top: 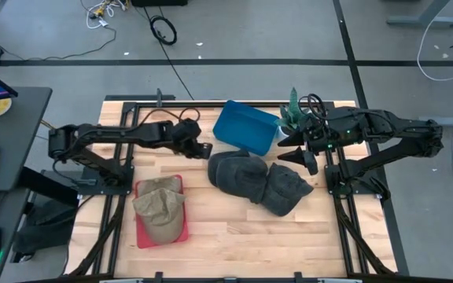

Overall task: Pick & Place hat
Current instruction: Put the left black cap into the blue bin

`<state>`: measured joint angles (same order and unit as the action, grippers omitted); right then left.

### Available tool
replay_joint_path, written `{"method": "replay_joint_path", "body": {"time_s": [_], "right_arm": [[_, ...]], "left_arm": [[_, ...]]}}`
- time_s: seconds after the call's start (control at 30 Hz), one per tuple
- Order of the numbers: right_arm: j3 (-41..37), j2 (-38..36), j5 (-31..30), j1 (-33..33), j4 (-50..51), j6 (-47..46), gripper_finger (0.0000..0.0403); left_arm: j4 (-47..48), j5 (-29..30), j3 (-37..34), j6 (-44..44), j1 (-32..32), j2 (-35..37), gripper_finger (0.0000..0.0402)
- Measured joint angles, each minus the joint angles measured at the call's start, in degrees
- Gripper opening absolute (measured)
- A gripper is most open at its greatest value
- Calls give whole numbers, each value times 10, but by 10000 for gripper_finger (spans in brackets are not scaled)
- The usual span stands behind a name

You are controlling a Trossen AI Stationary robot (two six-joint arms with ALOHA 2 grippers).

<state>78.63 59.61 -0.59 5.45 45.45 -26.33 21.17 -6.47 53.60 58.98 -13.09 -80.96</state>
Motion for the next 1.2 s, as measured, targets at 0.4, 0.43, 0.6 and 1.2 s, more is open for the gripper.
{"method": "replay_joint_path", "body": {"time_s": [0.4,0.43,0.6,1.2], "right_arm": [[0,0,0,0,-10,7,251],[0,0,0,0,-10,7,251],[0,0,0,0,-17,12,251],[0,0,-1,0,-27,14,251]], "left_arm": [[-50,-50,0,50,44,-67,164],[-55,-49,0,50,45,-75,179],[-114,-48,0,50,42,-115,231],[-219,-77,0,34,42,-175,168]]}}
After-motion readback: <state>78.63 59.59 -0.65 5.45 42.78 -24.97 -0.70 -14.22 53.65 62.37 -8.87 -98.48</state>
